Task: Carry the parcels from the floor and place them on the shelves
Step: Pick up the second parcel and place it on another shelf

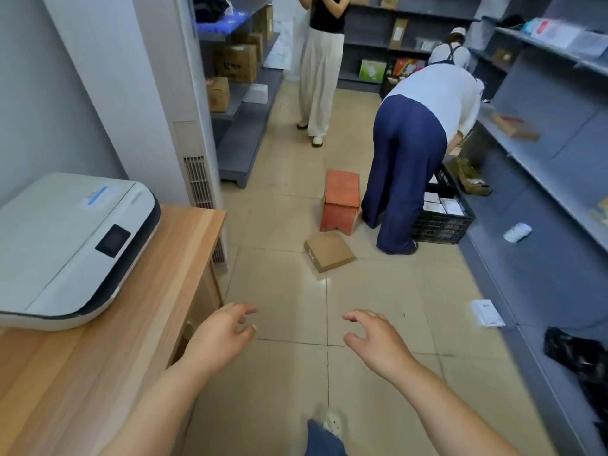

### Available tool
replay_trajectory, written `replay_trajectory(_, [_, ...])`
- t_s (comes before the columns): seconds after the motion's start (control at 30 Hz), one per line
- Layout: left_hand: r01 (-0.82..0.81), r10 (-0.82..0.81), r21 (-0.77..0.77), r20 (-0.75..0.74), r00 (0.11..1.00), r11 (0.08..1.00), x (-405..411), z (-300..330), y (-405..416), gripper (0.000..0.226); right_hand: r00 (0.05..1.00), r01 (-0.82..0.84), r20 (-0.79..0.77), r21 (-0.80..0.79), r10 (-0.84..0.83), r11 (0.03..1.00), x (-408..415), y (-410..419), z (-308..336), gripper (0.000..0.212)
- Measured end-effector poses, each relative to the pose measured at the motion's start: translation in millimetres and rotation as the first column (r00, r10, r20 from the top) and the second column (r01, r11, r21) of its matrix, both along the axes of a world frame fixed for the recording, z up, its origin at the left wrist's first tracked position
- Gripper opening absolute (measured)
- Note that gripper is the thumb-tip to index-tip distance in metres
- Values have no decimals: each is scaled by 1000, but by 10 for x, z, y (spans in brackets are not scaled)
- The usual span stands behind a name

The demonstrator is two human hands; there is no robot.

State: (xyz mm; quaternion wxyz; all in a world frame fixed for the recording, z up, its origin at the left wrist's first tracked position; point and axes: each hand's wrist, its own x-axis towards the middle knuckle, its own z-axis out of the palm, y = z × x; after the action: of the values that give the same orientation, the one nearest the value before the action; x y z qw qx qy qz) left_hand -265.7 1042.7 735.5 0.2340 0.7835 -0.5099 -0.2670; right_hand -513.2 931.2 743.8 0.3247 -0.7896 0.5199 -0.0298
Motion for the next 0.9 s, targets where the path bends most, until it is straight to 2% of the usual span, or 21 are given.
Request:
replay_trajectory(0.43, [-53, 52, -26, -55, 997, 998, -8, -45, -2638, 33, 1000, -10, 25, 79, 8, 997, 180, -2587, -130, 39])
replay_trajectory(0.9, [-82, 82, 0, -82, 993, 997, 524, -336, -4830, 35, 999, -5, 44, 96, 1, 995, 779, -4739, -355, 45])
